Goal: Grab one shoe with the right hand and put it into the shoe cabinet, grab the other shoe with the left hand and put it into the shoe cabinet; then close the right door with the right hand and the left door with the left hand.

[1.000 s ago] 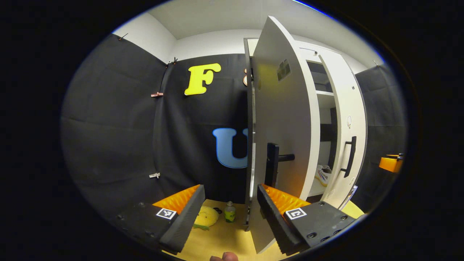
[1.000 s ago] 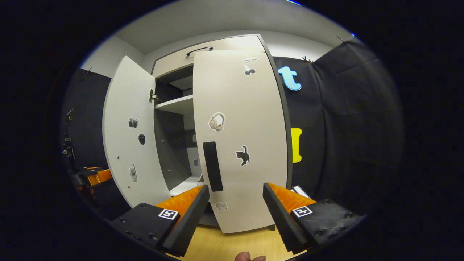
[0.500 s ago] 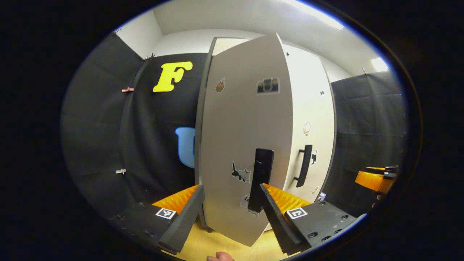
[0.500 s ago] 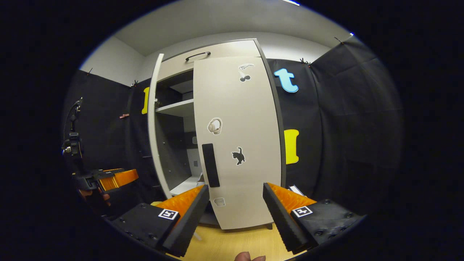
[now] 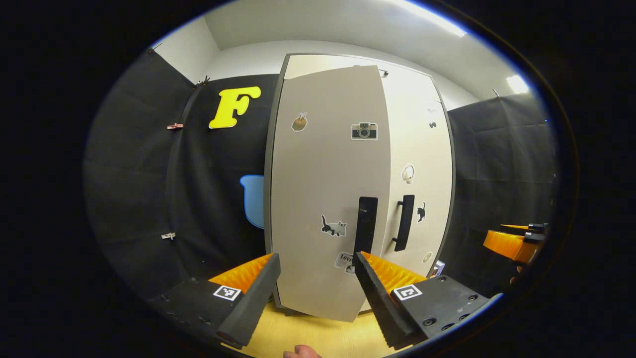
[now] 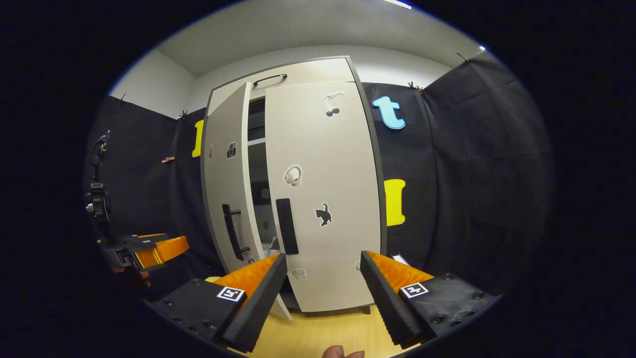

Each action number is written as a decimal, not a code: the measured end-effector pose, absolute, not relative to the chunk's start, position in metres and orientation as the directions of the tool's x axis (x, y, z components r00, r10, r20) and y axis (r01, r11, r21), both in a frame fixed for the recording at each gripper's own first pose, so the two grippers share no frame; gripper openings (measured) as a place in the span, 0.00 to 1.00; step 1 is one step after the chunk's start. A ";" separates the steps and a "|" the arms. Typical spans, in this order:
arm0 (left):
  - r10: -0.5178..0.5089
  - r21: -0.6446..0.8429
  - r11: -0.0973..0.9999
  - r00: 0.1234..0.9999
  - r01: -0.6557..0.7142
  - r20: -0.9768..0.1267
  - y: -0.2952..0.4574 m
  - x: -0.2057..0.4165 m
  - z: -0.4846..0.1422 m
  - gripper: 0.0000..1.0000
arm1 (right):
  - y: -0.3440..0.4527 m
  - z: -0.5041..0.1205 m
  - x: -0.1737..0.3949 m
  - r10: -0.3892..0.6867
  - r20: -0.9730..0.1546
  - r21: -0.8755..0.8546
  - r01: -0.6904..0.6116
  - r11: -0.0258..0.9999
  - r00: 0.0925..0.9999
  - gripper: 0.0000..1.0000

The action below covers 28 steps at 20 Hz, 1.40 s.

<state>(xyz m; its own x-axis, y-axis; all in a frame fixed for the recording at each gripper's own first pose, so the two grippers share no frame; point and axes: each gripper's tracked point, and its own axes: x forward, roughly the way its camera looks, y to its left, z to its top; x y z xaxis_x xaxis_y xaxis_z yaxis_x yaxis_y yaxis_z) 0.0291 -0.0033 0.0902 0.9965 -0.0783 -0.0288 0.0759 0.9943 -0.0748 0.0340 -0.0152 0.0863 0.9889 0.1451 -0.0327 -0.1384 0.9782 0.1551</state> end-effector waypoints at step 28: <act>-0.081 -0.058 0.995 0.997 0.079 -0.020 0.005 0.003 0.096 0.95 | -0.008 0.095 0.013 0.119 -0.019 0.096 -0.117 0.989 0.993 0.98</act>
